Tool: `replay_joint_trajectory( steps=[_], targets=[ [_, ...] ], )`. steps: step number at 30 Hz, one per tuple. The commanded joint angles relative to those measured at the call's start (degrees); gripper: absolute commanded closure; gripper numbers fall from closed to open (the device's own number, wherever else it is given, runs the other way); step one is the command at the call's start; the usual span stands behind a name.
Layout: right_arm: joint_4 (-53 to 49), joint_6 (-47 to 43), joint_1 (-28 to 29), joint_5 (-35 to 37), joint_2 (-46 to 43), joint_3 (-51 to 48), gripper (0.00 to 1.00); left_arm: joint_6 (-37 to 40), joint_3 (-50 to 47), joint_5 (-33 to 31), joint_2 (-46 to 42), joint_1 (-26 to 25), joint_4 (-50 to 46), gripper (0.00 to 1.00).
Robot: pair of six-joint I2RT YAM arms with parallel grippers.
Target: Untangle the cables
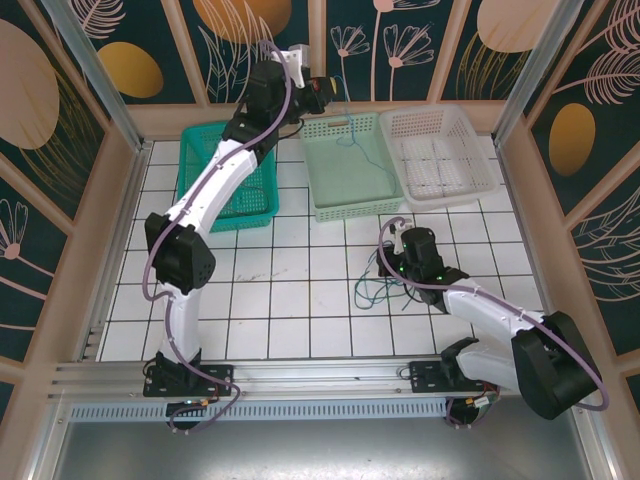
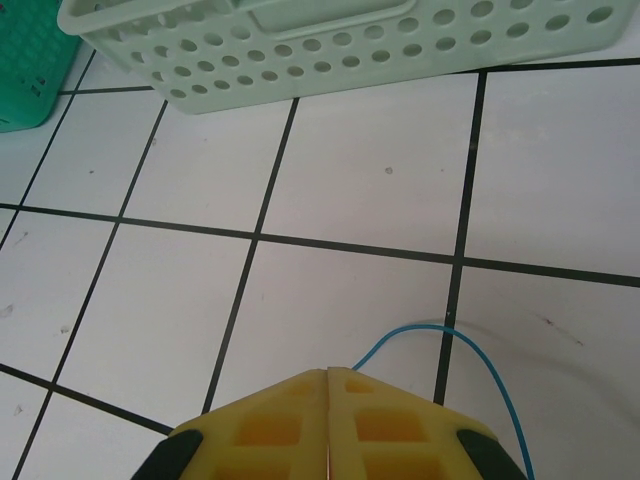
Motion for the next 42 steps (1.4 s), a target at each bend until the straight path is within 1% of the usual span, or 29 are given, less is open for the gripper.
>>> replay_joint_trajectory(
  steps=[1,4,8,10,11,13,14,15,17,18,22,23,24,27,32,34,39,42],
  targets=[
    [-1.2,1.1,-0.6,-2.3,-0.2,-0.3,1.00,0.6,1.0,1.7,3.3,0.5,-0.8,1.00],
    [-0.3,2.5,-1.1,-3.6,-0.2,0.3,1.00,0.0,0.3,3.4,6.0,0.5,-0.9,1.00],
    [2.5,5.2,-2.0,-7.4,-0.3,1.1,1.00,-0.7,0.3,5.2,9.6,0.5,-1.8,0.99],
    [2.3,5.3,-2.3,-8.9,0.2,2.2,1.00,-0.8,0.3,5.9,10.7,0.5,-2.2,0.94],
    [1.5,5.2,-2.5,-9.6,0.7,3.1,1.00,-0.6,0.3,5.9,11.1,0.5,-2.7,0.89],
    [-0.7,4.4,-3.0,-10.9,1.7,4.8,1.00,0.0,0.3,5.2,11.7,0.5,-4.2,0.82],
    [-1.8,4.0,-3.2,-11.3,2.2,5.8,1.00,0.4,0.3,4.9,12.0,0.5,-5.5,0.77],
    [-2.8,3.8,-3.5,-11.8,2.5,6.7,1.00,1.0,0.1,4.7,12.1,0.5,-6.6,0.69],
    [-3.4,3.8,-4.4,-13.5,2.8,7.9,1.00,1.9,-0.7,4.1,12.1,0.5,-8.6,0.58],
    [-3.3,3.9,-4.8,-14.3,2.8,8.3,1.00,2.3,-1.5,3.9,11.7,0.5,-9.4,0.50],
    [-3.7,4.8,-5.6,-15.9,3.1,10.1,1.00,3.6,-6.9,3.2,8.2,0.5,-8.8,0.26],
    [-3.9,5.1,-5.8,-16.4,3.3,10.8,1.00,3.9,-9.0,2.9,6.7,0.4,-7.7,0.10],
    [-4.2,5.3,-6.1,-17.0,3.5,11.6,1.00,4.2,-11.1,2.5,5.1,0.4,-6.6,0.02],
    [-6.1,5.4,-6.9,-18.3,4.6,14.9,1.00,5.1,-16.5,1.5,0.5,0.4,-3.3,0.01],
    [-9.3,4.7,-9.0,-21.2,7.4,21.6,1.00,6.7,-24.2,1.5,-6.1,0.4,-0.4,0.01],
    [-9.5,5.1,-10.4,-23.5,8.8,24.5,1.00,7.2,-28.2,0.7,-9.2,0.4,0.8,0.02],
    [-5.7,10.1,-15.2,-28.8,15.0,32.7,1.00,7.4,-41.3,-2.0,-19.2,0.4,7.5,0.02],
    [-4.2,12.3,-15.7,-31.1,20.7,38.5,1.00,8.0,-46.2,-3.2,-24.1,0.4,9.2,0.02]
  ],
)
